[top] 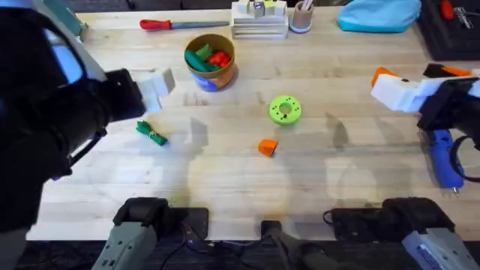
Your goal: Pick up the gripper from the table and insert it into the empty holder that is missing its gripper. Then pick up a screw, insert it into the mounting hole, and use the screwdriver to tighten it. Finally, clean up the table by picking up the vegetable and placing it into the bucket.
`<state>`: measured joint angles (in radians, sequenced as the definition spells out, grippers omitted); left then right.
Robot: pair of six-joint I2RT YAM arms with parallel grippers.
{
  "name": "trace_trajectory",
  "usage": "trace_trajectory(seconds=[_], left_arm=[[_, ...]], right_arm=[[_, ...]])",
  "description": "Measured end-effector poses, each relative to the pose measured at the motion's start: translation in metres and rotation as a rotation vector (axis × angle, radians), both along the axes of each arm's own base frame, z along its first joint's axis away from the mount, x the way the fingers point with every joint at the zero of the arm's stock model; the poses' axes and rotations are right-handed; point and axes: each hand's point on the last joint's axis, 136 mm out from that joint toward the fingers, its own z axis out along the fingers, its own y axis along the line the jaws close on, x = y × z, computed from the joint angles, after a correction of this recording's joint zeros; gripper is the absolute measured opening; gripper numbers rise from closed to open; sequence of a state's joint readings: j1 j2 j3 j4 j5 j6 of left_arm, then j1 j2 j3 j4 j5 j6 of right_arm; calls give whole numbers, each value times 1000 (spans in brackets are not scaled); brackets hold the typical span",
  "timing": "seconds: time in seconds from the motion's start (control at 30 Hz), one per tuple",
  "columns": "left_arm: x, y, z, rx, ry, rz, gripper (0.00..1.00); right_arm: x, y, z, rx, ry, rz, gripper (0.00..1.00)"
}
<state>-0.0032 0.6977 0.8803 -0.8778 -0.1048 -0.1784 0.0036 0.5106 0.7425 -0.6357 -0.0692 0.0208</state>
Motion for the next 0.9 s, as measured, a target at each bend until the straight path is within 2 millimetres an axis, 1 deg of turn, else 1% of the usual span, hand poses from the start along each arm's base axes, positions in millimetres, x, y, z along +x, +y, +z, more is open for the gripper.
trace_trajectory(seconds=[0.1,0.2,0.3,0.4,0.53,0.57,0.6,0.63,0.7,0.77,0.8,0.87,0.9], left_arm=[[-6,2,-23,-58,108,72,981],[-11,12,-49,-133,230,217,981],[-7,25,-72,-186,323,361,982],[-4,35,-94,-223,404,470,982],[4,45,-122,-266,488,561,981],[6,46,-129,-282,507,575,963],[8,46,-137,-299,533,589,840],[9,46,-144,-309,557,595,696],[8,44,-156,-331,606,603,388],[7,40,-163,-354,636,599,83],[7,37,-164,-362,643,589,20],[8,32,-161,-366,636,564,11],[10,28,-156,-362,620,536,12]], right_arm=[[0,0,0,0,0,0,934],[0,0,1,0,-3,0,934],[2,0,4,0,-19,0,934],[4,0,8,0,-38,0,934],[4,0,9,0,-38,0,933],[4,0,9,0,-38,0,934],[4,0,9,0,-38,0,933],[4,0,9,0,-38,0,933],[4,0,9,0,-38,0,934],[4,0,9,1,-38,0,934],[4,0,9,0,-38,0,936],[4,0,9,1,-38,0,934],[4,0,9,0,-38,0,933]])
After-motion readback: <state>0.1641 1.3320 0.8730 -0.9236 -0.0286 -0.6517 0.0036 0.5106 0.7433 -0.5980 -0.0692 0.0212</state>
